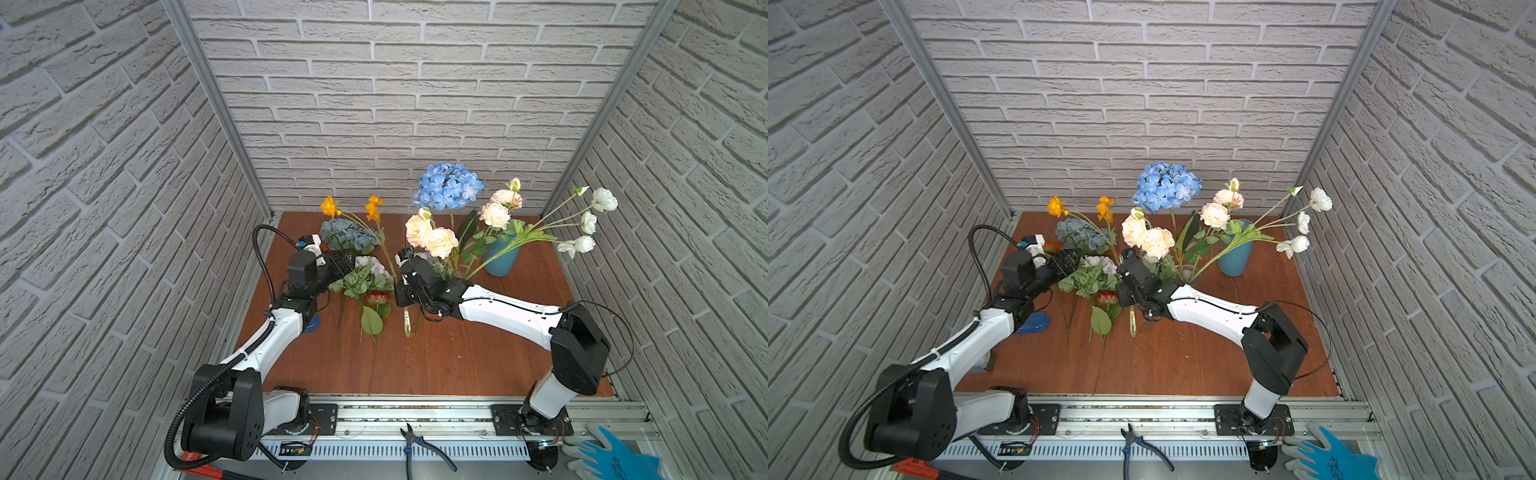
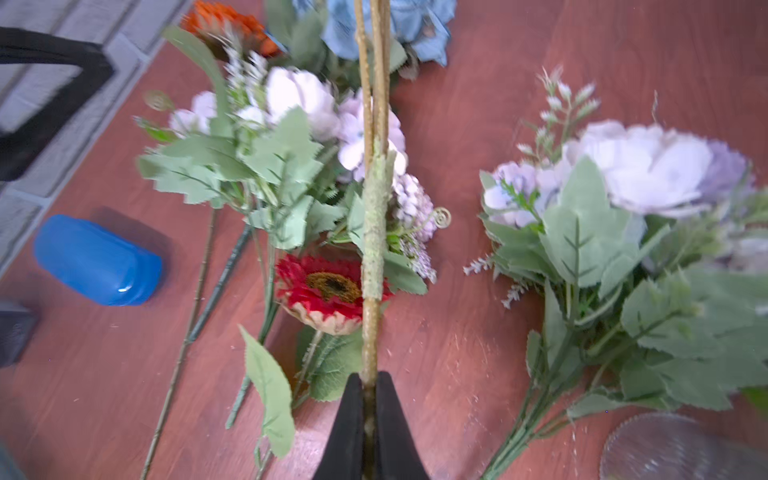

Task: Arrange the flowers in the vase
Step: 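Grasp the orange poppy stems in the pile with the right gripper, then close the left gripper on the poppy stems above the right gripper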

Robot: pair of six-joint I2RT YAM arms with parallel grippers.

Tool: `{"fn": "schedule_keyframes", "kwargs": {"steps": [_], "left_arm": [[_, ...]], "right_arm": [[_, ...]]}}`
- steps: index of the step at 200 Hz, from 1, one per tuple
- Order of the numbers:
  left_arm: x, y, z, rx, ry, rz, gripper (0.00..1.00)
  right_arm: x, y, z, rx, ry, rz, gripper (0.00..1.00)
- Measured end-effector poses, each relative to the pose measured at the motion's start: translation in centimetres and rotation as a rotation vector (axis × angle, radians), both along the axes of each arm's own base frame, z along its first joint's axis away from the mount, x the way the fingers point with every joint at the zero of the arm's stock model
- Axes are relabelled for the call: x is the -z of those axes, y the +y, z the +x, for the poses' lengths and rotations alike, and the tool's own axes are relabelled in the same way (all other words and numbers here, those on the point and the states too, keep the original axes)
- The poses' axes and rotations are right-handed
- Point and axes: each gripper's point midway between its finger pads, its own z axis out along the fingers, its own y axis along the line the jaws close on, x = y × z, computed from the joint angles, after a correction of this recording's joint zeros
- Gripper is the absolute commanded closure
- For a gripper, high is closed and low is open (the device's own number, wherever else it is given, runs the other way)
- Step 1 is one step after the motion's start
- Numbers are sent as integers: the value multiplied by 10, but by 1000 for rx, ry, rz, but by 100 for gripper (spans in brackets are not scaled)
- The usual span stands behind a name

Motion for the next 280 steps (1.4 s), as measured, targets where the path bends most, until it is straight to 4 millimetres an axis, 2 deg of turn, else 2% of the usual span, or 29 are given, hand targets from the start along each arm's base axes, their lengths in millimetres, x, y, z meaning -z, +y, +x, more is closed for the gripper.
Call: {"fn": "schedule_keyframes", "kwargs": {"steps": [31,61,88,116,161,179,213,257,280], "left_arm": [[-27,-19,-2,89,-80,-68,12],[-65,-41,-5,195,-175,-155,23],[-82,-57,-7,277,-211,-214,34],[-83,-72,-11,340,-197,-242,36],[-84,-91,-21,418,-182,-255,54],[-83,-92,-22,423,-177,-255,61],[-81,-93,-22,426,-166,-254,68],[-78,-93,-22,423,-144,-244,71],[-76,-92,-21,414,-137,-234,93]], "right_arm": [[-29,14,-1,-78,-65,72,94],[-56,31,-4,-173,-133,156,94],[-72,40,-9,-239,-194,220,94],[-77,44,-10,-269,-221,235,94],[-83,47,-8,-285,-263,238,94],[-83,46,-7,-283,-274,230,94],[-83,41,-2,-263,-302,196,94],[-84,37,2,-253,-331,159,94],[-84,36,3,-256,-341,146,94]]}}
